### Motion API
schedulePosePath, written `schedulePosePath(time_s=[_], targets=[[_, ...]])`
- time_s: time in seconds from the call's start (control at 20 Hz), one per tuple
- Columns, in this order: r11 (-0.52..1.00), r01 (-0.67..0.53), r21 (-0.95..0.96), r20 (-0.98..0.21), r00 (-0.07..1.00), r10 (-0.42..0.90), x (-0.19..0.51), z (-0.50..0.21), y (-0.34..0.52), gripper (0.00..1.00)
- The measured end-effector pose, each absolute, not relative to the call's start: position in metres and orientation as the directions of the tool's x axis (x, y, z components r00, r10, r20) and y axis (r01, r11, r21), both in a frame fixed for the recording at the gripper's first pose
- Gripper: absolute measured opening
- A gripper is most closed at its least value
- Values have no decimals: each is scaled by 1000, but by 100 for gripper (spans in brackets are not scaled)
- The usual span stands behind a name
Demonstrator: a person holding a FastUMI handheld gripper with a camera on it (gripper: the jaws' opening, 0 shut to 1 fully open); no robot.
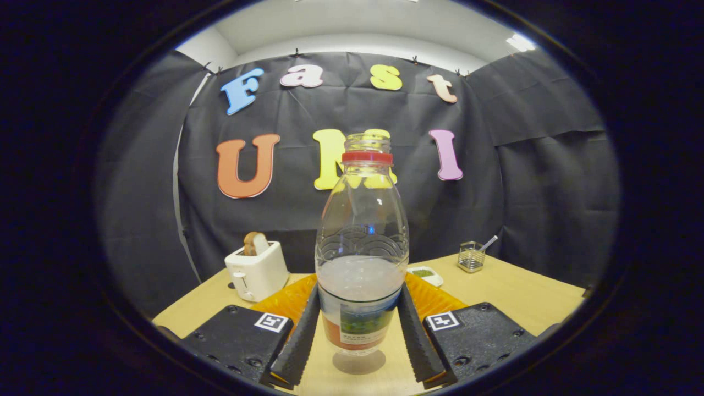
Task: Take the bottle from table, then pour the juice into the cup, finally place the bottle on the coaster
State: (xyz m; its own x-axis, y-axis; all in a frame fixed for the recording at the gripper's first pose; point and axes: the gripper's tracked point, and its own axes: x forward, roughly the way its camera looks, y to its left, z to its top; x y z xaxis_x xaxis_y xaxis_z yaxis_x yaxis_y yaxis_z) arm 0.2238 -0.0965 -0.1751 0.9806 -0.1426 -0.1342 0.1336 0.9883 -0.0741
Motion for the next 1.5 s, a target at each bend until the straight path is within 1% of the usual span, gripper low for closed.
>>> schedulePosePath(time_s=[0.35, 0.55, 0.7, 0.95, 1.05, 1.25, 1.35, 1.4, 1.5], targets=[[976, 216, -39, -109, 970, -219, 230, -190, -121, 77], [967, 245, -68, -136, 958, -252, 235, -220, -133, 77], [973, 219, -73, -170, 959, -229, 242, -252, -124, 77], [974, 114, -195, -246, 956, -162, 256, -303, -98, 78], [971, 103, -218, -252, 955, -158, 258, -312, -95, 78], [975, 107, -196, -257, 954, -156, 259, -320, -98, 79], [977, 98, -187, -282, 948, -149, 261, -330, -100, 79], [979, 90, -185, -263, 955, -138, 263, -328, -99, 79], [978, 95, -187, -267, 953, -144, 261, -327, -104, 81]])
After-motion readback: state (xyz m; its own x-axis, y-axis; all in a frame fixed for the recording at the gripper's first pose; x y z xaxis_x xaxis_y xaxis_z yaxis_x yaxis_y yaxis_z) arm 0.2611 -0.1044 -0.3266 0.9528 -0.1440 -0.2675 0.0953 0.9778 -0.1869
